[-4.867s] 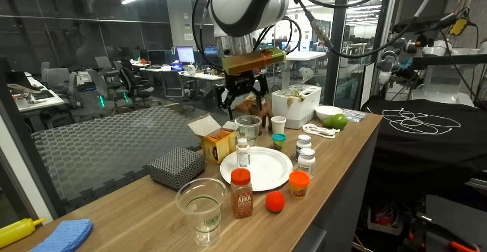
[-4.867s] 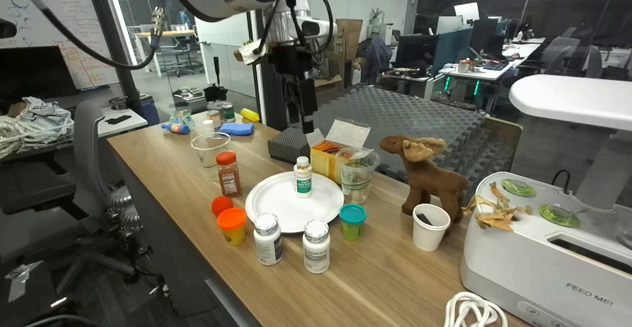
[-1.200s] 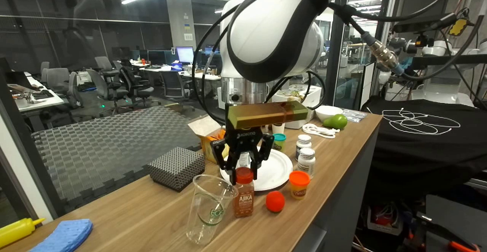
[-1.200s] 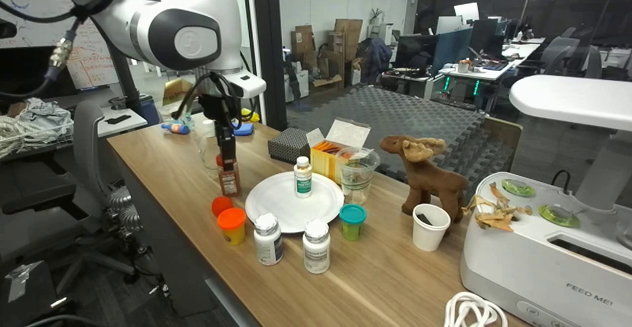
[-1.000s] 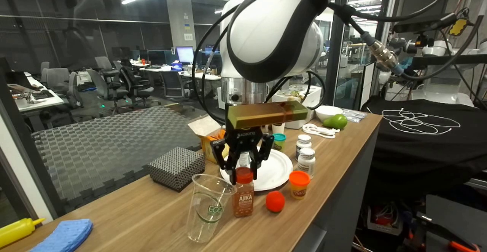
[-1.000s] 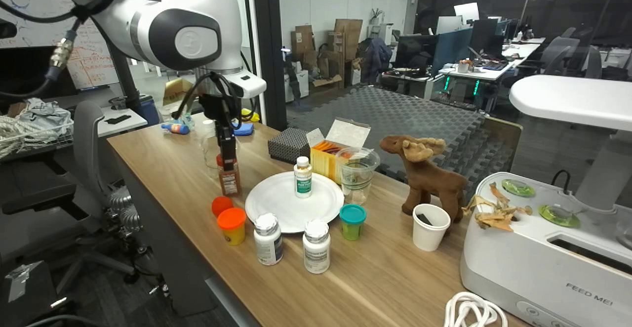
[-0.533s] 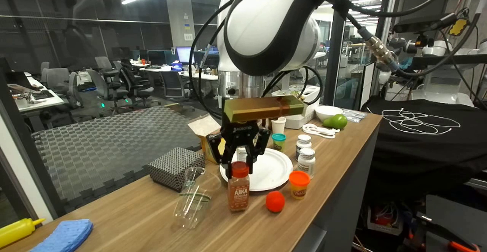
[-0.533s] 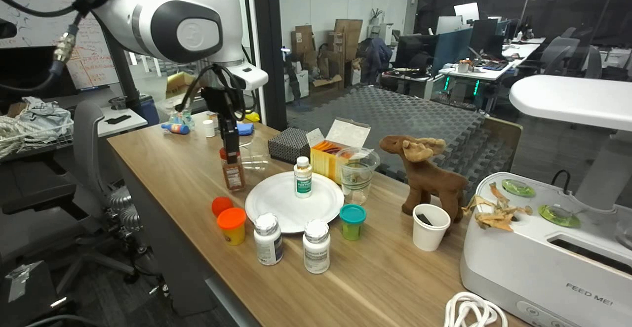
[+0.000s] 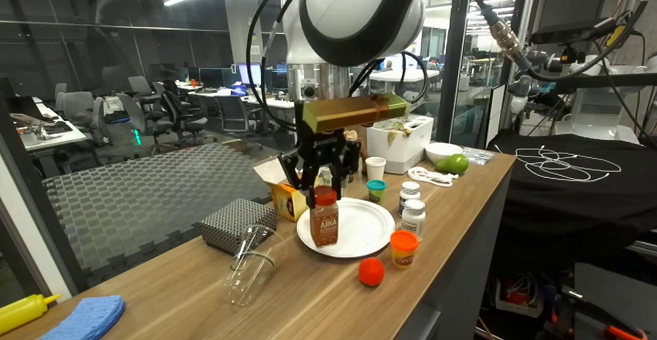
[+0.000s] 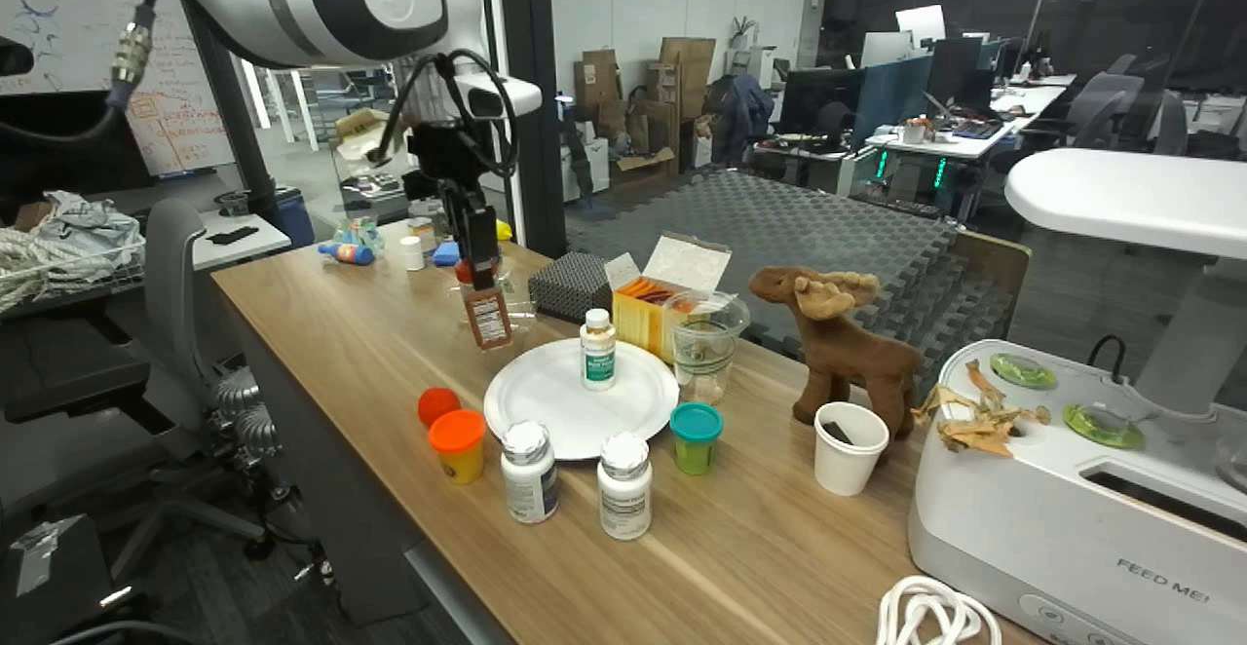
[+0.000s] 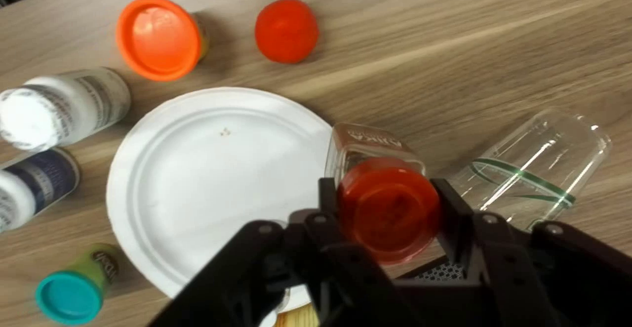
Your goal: Put the bottles and red plushy on the plate. Stack the clear cups
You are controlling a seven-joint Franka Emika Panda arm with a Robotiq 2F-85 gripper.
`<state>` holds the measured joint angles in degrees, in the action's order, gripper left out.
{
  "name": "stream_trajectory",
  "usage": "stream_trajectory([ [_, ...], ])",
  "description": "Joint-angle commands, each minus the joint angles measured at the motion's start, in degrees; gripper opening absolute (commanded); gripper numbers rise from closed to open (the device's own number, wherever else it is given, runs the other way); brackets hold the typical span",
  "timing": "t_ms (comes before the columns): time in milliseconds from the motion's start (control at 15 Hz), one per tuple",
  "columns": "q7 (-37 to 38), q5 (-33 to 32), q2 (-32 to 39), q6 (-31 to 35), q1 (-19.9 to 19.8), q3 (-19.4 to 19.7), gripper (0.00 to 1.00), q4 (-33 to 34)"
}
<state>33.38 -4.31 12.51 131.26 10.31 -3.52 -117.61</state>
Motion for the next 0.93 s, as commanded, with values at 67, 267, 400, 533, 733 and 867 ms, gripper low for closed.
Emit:
stream_trajectory([
  [67, -1.0, -3.7, -0.3, -4.4, -0.7, 1.7, 0.24, 2.4],
  [267, -1.4, -4.6, 1.6, -3.3, -1.5, 2.8, 0.24, 2.7],
  [400, -3.3, -4.8, 3.1, -1.3, -2.2, 3.4, 0.24, 2.6],
  [533, -6.0, -4.9, 4.6, 0.9, -2.9, 4.0, 0.24, 2.8],
  [733, -6.2, -6.4, 6.4, 5.3, -3.2, 5.8, 0.24, 3.3],
  [867, -5.3, -7.5, 7.2, 7.6, -3.1, 7.2, 0.24, 3.6],
])
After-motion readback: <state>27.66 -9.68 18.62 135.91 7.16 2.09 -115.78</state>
